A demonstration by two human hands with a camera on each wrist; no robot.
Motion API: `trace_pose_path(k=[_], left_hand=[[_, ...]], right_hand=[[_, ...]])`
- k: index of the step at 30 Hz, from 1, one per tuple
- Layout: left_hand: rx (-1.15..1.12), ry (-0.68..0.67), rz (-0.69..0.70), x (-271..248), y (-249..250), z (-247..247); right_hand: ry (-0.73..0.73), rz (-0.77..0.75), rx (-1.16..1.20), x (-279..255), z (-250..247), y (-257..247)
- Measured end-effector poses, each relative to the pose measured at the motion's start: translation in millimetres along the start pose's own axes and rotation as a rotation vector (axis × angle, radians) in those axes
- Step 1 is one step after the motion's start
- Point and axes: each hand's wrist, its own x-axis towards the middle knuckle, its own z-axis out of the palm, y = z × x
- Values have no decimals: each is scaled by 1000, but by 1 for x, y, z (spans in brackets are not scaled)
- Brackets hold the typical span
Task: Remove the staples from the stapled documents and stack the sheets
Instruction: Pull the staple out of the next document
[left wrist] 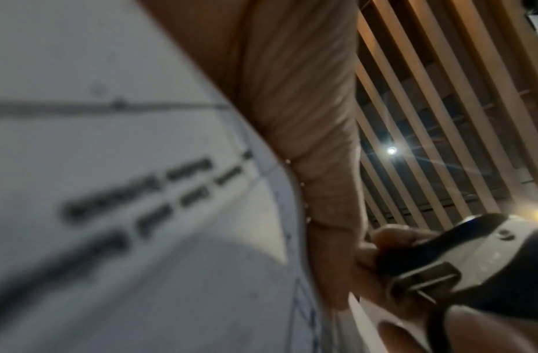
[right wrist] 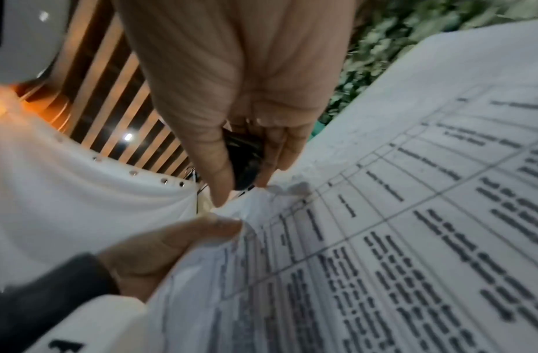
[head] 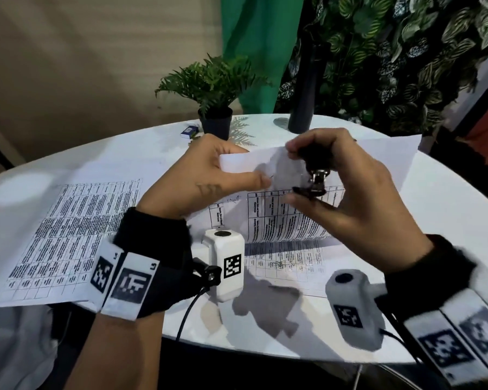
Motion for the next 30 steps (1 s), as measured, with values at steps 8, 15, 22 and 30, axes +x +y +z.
trace_pose_path(k=[8,15,22,30], left_hand=[[-40,-6,26,3,-3,1],[-33,-29,42,1,0,3],[-53,-34,35,2,-1,3],[-60,-127,22,0,0,-2]], right_hand=[[57,-241,-269,10,3,7],[-2,-311,-309,14,3,8],[-32,-345,-296,17,4,11],[-61,-365,-335,19,5,14]])
